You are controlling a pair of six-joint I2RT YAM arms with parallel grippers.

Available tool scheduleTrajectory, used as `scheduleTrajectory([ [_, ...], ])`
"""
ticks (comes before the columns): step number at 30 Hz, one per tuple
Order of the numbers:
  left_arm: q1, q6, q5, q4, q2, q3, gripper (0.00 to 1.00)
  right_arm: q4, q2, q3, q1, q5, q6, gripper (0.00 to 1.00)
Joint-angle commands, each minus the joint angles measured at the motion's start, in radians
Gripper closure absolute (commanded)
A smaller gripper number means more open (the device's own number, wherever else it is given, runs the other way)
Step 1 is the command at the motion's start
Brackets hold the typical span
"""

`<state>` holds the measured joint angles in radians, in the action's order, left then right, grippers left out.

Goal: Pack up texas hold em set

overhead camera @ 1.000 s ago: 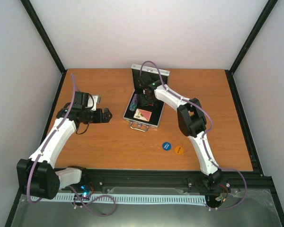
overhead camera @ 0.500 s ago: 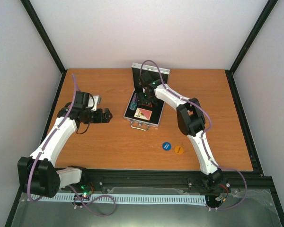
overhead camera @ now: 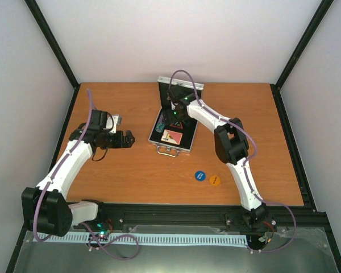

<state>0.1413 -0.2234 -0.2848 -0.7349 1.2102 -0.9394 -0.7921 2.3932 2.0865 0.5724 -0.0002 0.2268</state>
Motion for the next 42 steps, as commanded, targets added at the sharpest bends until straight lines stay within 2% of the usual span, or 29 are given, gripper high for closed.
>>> scheduleTrajectory([
  [1, -0.006, 0.017, -0.001, -0.018, 0.012, -0.046, 0.0, 0.009, -0.132, -0.068, -0.01, -0.03, 0.036, 0.09],
  [10, -0.005, 0.016, 0.003, -0.027, 0.037, -0.087, 0.0, -0.016, -0.326, -0.3, 0.011, -0.043, 0.021, 0.09],
  [17, -0.005, 0.035, 0.005, -0.034, 0.065, -0.122, 0.0, -0.077, -0.545, -0.569, 0.038, -0.039, 0.01, 0.1],
  [25, -0.005, 0.031, -0.009, -0.02, 0.079, -0.119, 0.0, -0.137, -0.784, -0.936, 0.144, -0.044, 0.06, 0.12],
  [30, -0.005, 0.033, -0.026, -0.015, 0.09, -0.11, 0.0, -0.117, -0.783, -1.045, 0.23, -0.037, 0.08, 0.13],
  [35, -0.005, 0.042, -0.025, -0.022, 0.095, -0.128, 0.0, -0.025, -0.764, -1.146, 0.245, -0.038, 0.152, 0.13],
  [42, -0.005, 0.038, -0.03, -0.03, 0.085, -0.125, 0.0, 0.022, -0.704, -1.143, 0.244, 0.001, 0.147, 0.14],
])
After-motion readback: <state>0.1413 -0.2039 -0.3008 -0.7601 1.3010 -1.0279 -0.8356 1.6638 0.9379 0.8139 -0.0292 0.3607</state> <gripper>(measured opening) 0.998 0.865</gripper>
